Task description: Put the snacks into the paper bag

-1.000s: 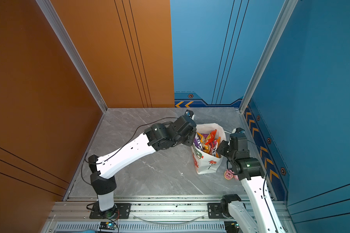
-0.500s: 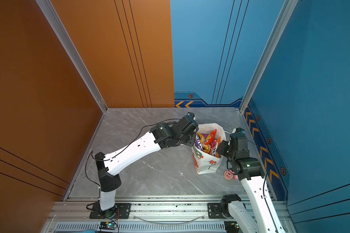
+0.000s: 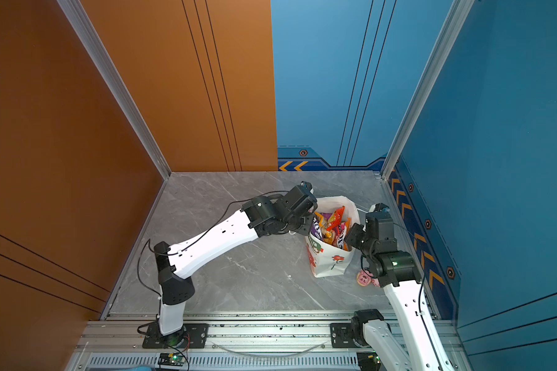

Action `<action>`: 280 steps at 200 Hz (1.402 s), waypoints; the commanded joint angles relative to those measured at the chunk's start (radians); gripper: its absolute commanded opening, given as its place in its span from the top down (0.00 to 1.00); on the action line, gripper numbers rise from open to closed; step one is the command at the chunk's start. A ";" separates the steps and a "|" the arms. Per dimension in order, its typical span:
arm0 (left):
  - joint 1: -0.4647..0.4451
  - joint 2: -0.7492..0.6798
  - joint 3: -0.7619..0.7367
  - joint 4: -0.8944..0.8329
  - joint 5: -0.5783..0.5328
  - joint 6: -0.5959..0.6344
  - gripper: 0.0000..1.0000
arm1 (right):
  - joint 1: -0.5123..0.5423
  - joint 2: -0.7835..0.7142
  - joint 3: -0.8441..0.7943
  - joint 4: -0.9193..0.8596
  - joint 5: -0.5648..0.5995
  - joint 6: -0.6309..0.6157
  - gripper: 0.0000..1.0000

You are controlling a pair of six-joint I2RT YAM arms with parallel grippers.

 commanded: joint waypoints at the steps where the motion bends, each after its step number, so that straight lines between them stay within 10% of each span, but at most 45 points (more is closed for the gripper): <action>1: 0.007 0.026 0.003 -0.009 0.034 -0.001 0.81 | -0.002 -0.008 -0.016 -0.025 -0.013 0.012 0.94; 97: -0.005 -0.064 -0.053 0.090 -0.008 0.005 0.99 | 0.038 0.004 0.011 0.006 -0.029 0.052 0.94; 192: 0.093 -0.278 -0.138 0.222 -0.064 0.058 1.00 | 0.377 0.220 0.305 0.087 0.164 0.093 0.95; 280: 0.295 -0.523 -0.576 0.338 0.021 0.000 1.00 | 0.630 0.498 0.425 0.191 0.278 0.076 0.96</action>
